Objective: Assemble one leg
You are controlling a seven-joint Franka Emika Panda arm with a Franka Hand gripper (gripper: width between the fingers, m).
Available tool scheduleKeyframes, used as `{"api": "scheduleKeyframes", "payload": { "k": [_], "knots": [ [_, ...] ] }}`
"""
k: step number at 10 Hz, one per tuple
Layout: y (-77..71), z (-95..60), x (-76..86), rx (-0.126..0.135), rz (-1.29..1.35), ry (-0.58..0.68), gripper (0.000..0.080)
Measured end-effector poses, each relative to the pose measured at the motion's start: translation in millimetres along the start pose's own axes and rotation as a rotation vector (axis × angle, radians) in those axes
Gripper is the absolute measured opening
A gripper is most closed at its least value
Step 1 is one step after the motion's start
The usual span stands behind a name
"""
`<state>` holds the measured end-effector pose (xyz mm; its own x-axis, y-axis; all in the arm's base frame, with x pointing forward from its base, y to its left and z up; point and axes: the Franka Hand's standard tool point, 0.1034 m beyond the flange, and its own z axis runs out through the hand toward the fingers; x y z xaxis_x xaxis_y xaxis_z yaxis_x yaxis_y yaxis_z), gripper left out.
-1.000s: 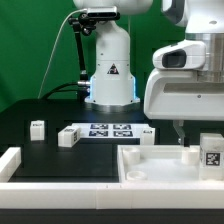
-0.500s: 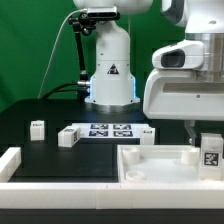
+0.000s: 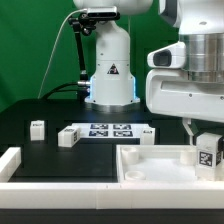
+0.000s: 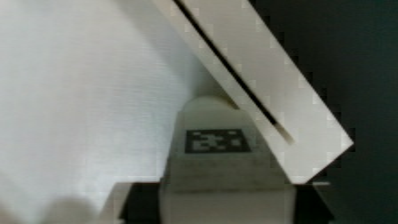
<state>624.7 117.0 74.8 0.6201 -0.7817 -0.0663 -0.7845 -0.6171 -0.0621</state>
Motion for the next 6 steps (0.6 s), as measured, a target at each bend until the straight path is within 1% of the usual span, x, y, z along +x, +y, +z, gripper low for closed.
{"api": "scheduleKeyframes", "payload": {
  "k": [2,3,5,6],
  "knots": [
    [-0.5,0.1,-1.3,0.015,0.184,0.004,0.0291],
    [-0.8,0.0,-1.1,0.018,0.305,0.004,0.0291],
    [0.1,0.2,-2.0,0.056,0.535,0.002,0.0291],
    [-0.5,0.3,-2.6,0.063,0.652,-0.005,0.0291]
  ]
}}
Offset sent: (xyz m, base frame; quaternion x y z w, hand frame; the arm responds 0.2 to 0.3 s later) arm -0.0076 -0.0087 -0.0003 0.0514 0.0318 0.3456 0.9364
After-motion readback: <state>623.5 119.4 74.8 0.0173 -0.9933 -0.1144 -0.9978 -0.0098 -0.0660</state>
